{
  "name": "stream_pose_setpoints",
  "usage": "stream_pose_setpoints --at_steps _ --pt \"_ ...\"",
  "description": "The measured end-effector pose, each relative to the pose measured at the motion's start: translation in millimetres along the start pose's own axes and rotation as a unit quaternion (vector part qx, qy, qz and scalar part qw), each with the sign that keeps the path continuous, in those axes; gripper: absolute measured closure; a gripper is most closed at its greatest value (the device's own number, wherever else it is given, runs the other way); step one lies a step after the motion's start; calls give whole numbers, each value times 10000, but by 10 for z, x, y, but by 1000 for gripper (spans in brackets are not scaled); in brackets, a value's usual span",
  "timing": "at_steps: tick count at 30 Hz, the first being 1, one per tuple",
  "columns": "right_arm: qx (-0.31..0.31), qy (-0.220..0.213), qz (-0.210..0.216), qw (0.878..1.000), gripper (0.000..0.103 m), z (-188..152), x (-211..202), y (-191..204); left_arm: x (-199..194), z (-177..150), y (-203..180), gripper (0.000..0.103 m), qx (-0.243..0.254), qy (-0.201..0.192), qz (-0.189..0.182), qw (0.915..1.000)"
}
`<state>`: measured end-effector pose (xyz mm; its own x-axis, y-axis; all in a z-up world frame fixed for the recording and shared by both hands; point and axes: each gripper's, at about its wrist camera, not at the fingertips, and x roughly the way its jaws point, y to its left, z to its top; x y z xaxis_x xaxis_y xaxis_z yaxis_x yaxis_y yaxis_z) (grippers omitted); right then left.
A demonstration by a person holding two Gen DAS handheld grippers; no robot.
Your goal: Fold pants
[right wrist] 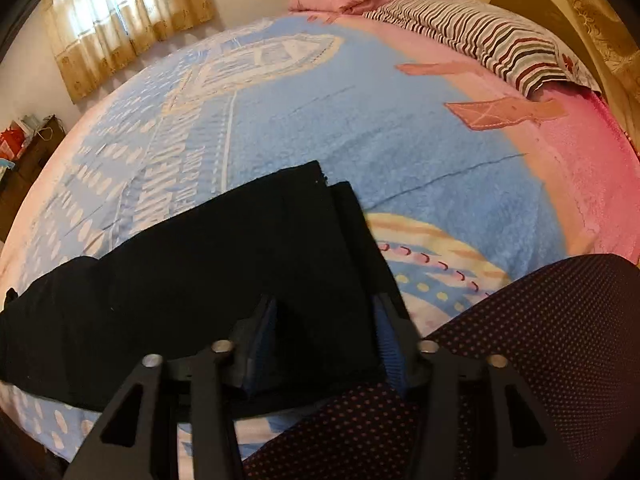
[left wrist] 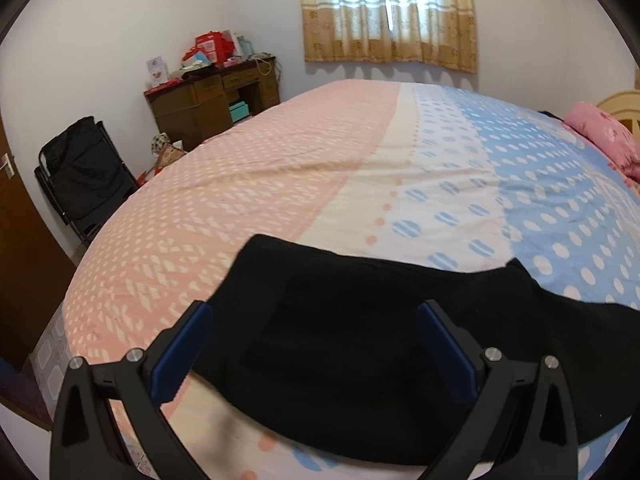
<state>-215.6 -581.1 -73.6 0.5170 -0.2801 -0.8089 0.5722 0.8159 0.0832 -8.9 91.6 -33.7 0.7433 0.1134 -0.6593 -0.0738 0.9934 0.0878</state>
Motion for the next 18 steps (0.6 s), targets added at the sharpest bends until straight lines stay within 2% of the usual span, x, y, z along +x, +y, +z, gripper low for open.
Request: stream_pose_setpoints --at_steps 2,5,9,12,15,16,18 --pt "13 -4 47 10000 93 -23 -14 -33 1 -7 -51 0 75 17 25 10000" --pt "-48 -160 22 9999 95 -44 -104 -24 -1 -4 -97 0 116 18 61 9999" --pt "-25 -264 219 9994 96 -24 -284 4 -28 23 -112 0 93 -24 16 10000" --pt "-204 -339 -80 9992 96 42 -506 6 -55 44 -114 0 90 -65 -25 9999" --pt "-351 -61 -342 9988 95 54 -457 -6 -67 52 -121 0 82 -102 -59 9999" --pt "-352 171 -352 9986 95 34 -337 -30 -63 49 -129 0 83 -91 -82 9999" --pt "-376 330 -309 9983 95 -8 -203 -39 -61 40 -141 0 115 -79 -98 9999"
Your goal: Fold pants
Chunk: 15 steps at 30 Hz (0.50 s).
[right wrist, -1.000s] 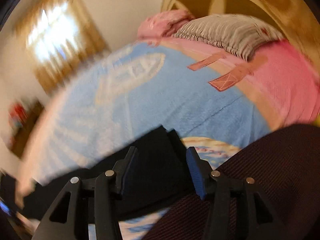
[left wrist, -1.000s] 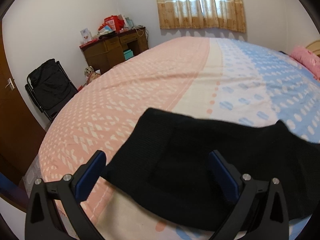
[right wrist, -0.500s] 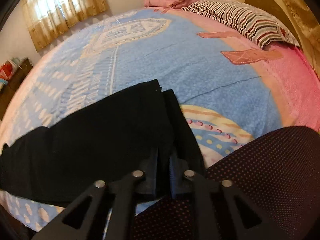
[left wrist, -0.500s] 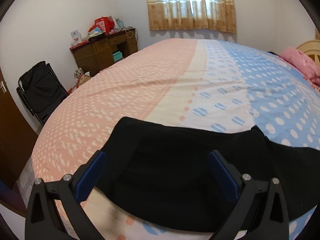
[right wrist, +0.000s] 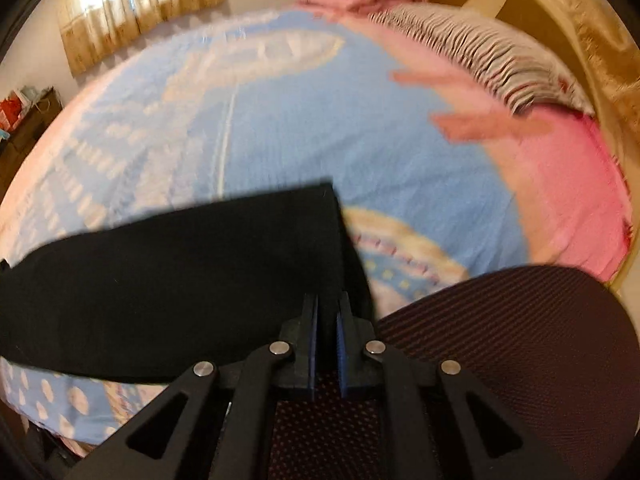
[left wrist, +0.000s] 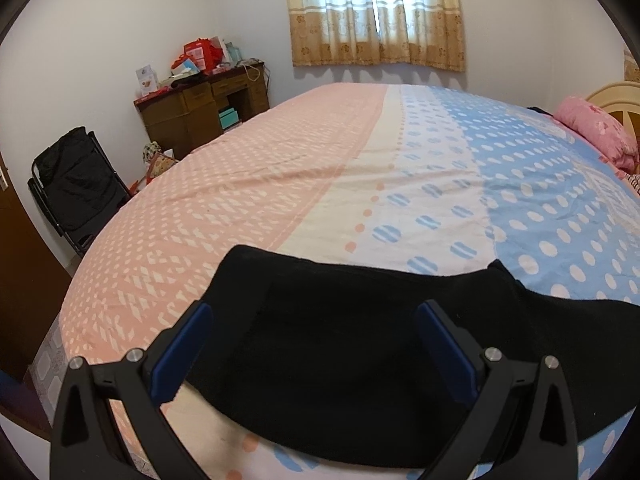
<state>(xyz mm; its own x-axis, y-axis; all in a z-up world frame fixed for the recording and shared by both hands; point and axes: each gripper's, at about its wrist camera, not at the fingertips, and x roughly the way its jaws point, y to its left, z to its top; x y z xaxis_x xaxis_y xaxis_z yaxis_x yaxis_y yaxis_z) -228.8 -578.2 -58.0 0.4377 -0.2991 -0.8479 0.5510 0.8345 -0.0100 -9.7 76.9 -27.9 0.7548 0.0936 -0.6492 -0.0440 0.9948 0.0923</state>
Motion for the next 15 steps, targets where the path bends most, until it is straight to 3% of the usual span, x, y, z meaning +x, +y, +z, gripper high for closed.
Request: stream_pose_setpoints --at_steps 5,6,8,10,11,12,13,15 --pt "159 -173 -205 9995 87 42 -85 -15 -21 18 28 0 157 -96 169 9997" --pt "226 -336 -465 9981 85 54 -167 -20 -26 20 48 0 154 -130 194 9996" --pt "214 -883 -1666 9818 85 79 -426 57 -26 14 83 0 168 -185 253 9994" --pt "156 -1494 -2013 9679 85 53 -703 264 4 -13 103 0 199 -173 300 9992" --pt "166 -1674 -1828 9686 84 37 -799 372 28 -36 107 0 221 -145 303 9992" --pt "137 -1841 -1317 9739 84 9 -888 523 38 -50 104 0 235 -131 304 9992" --pt "-3 -1892 -451 9809 84 -20 -931 730 62 -80 102 0 264 -97 303 9991" --pt "-419 -1600 889 9822 84 -61 -865 1191 74 -119 100 0 319 -61 252 9992"
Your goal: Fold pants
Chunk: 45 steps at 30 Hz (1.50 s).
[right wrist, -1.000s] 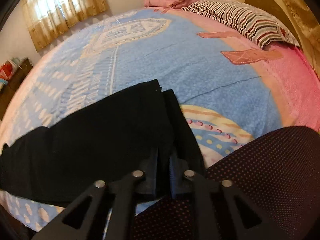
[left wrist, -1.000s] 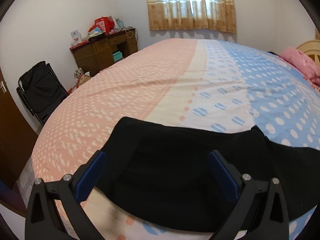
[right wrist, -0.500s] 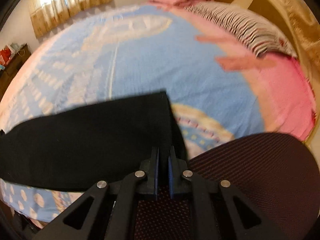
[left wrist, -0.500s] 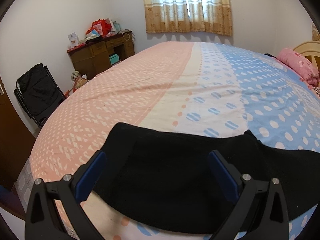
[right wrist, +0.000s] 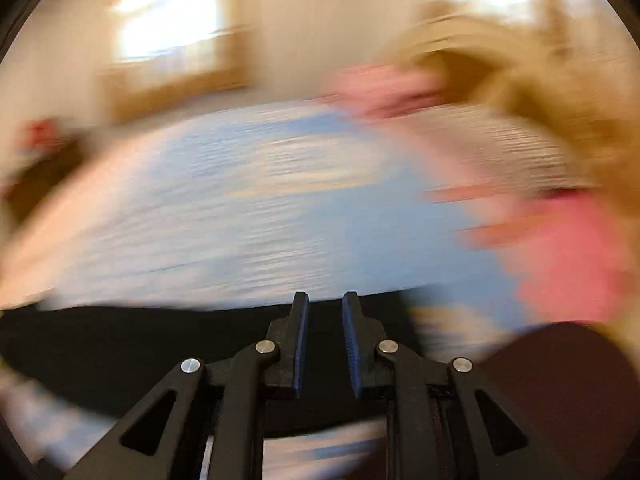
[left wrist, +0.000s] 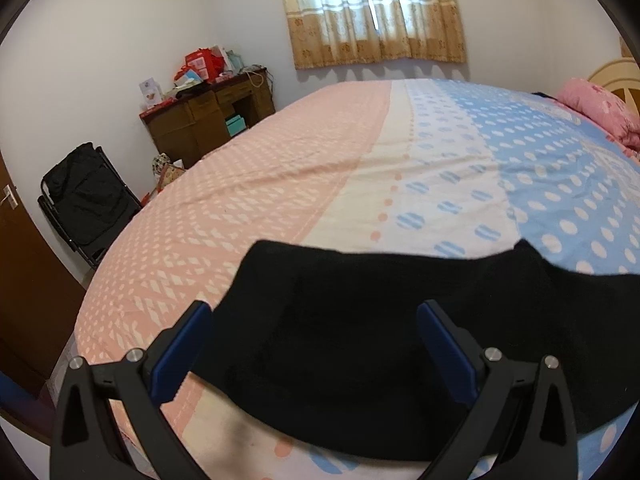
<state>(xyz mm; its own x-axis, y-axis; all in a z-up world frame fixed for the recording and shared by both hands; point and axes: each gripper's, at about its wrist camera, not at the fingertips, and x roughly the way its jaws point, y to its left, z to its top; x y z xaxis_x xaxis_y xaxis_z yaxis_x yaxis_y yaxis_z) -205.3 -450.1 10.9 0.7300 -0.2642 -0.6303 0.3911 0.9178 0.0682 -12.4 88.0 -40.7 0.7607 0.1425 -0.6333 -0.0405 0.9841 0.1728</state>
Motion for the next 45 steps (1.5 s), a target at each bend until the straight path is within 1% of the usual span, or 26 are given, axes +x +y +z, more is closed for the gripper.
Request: stream_pose_setpoints --at_steps 1,3,4,7,10,13,14,15,16,18,19,22,24,26,28,30,32,33,34,35,36,38,39,40,42,45 --pt "-200 254 650 9974 84 -49 126 339 -5 -13 0 0 30 3 -26 10000" --pt "-619 601 1409 9863 84 -150 308 881 -38 -33 22 0 104 -48 -52 9999" --pt "-963 809 1841 9748 84 -228 419 1280 -65 -47 60 0 130 -99 -35 9999" --pt "-1487 858 2265 9588 84 -326 564 1959 -105 -107 234 0 54 -122 11 9999" --pt "-1586 1098 2841 9392 84 -368 799 2526 -85 -212 414 0 -109 30 -37 9999" --pt "-1760 1121 3002 9308 84 -388 1002 2956 -5 -289 532 0 -160 145 84 9997" --pt "-1863 1135 2980 9293 84 -398 1075 3057 34 -299 550 0 -183 181 114 9996" --pt "-1979 1169 2861 9302 84 -414 1175 3152 90 -306 572 0 -214 222 139 9994" --pt "-2070 1186 2398 9411 85 -436 1318 3232 160 -298 585 0 -240 243 177 9993" --pt "-1897 926 2436 9466 87 -372 1426 3214 292 -272 580 0 -266 313 321 9986" --pt "-1874 905 2351 9494 87 -338 1473 3213 391 -241 578 0 -301 411 329 9982" --pt "-1725 1054 2237 9535 87 -189 1496 3253 485 -159 581 0 -424 380 233 9981" --pt "-1567 978 2466 9513 85 -116 1402 3254 525 -97 561 0 -414 374 256 9981" --pt "-1586 887 2819 9421 84 -60 1317 3375 554 -73 533 0 -366 383 274 9982" --pt "-1886 1048 2908 9321 84 -97 1388 3615 574 -68 516 0 -342 421 269 9982" --pt "-2010 1402 2783 9287 85 -165 1609 3769 576 -54 516 0 -298 463 248 9982" --pt "-1869 1257 2556 9402 85 -92 1814 3793 541 -47 557 0 -289 439 245 9983" --pt "-1807 1256 2493 9431 85 -39 1905 3796 503 -49 596 0 -298 388 277 9984" --pt "-1611 1332 2513 9451 83 24 2009 3777 467 -50 629 0 -306 343 303 9985" --pt "-1350 1464 2656 9433 82 77 2092 3739 434 -53 666 0 -314 313 320 9985" --pt "-1258 1519 2732 9415 82 103 2114 3718 419 -49 691 0 -325 292 336 9985" --pt "-1274 1460 2846 9389 82 133 2026 3661 358 -53 763 0 -390 222 372 9983" --pt "-1232 1336 2947 9381 80 150 1926 3599 330 -55 798 0 -427 187 355 9983" --pt "-1087 1121 3127 9369 80 179 1764 3492 295 -59 836 0 -466 155 326 9983" --pt "-1057 971 3426 9284 80 168 1542 3399 251 -62 877 0 -486 121 293 9983" --pt "-1558 935 3687 9116 80 -46 1149 3282 202 -111 887 0 -446 23 299 9986"
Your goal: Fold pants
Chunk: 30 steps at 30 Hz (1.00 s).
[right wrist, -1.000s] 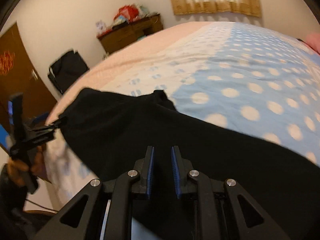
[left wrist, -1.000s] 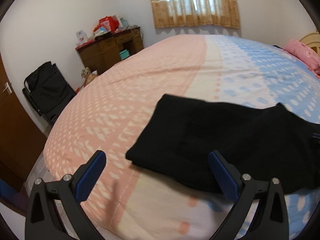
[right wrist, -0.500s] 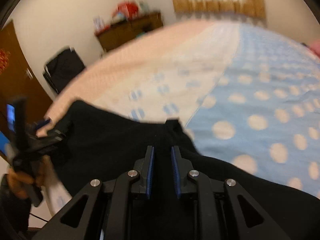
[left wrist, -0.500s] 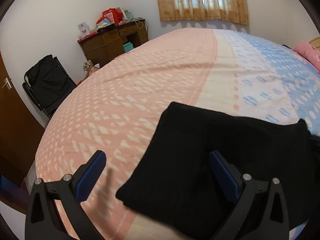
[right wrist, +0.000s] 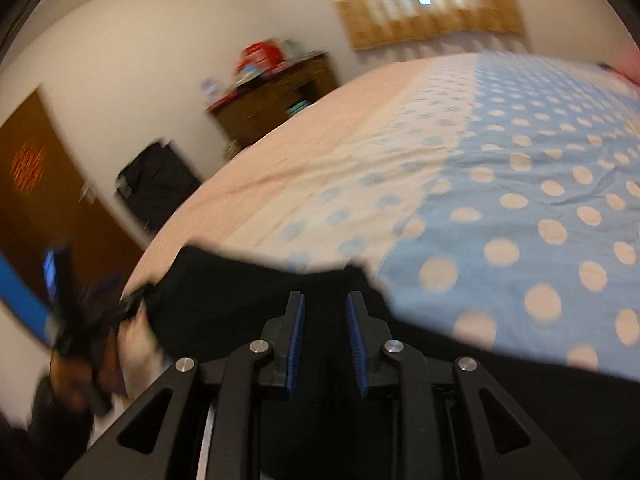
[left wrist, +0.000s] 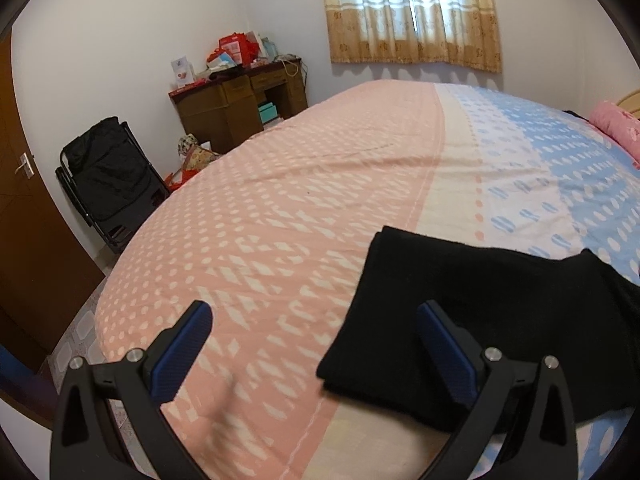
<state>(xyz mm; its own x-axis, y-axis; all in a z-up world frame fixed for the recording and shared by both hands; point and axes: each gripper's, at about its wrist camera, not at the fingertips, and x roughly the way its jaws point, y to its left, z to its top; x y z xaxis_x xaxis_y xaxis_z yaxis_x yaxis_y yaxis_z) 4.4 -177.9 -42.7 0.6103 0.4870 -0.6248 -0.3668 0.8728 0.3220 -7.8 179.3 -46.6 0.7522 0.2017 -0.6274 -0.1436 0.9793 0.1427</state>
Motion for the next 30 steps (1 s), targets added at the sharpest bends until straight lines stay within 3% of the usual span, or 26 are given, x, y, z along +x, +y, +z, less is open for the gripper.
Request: stream_pose_setpoints --at_steps 4,7,13,18,20,22,26,30 --pt "-176 469 350 9981 80 -502 -33 149 148 -81 -82 0 224 173 259 9993" --pt "-56 706 376 9968 79 -848 129 128 184 -89 -141 0 373 -45 423 9984" --pt "206 247 510 9982 79 -736 -155 157 96 97 -104 0 353 -111 704 9968" --pt "66 244 516 9983 79 -835 -350 247 -146 148 -191 0 105 -401 102 9991" --pt "46 419 412 9983 79 -930 -212 231 -139 122 -337 0 183 -406 -154 9989" --pt "207 779 281 9963 79 -996 34 136 -72 54 -513 0 388 -306 -158 9987" --pt "367 635 397 9965 79 -885 -106 102 149 -108 -672 0 637 95 -44 9979" --pt "737 -439 234 9960 79 -695 -858 -155 175 -127 -600 0 395 145 -147 9990"
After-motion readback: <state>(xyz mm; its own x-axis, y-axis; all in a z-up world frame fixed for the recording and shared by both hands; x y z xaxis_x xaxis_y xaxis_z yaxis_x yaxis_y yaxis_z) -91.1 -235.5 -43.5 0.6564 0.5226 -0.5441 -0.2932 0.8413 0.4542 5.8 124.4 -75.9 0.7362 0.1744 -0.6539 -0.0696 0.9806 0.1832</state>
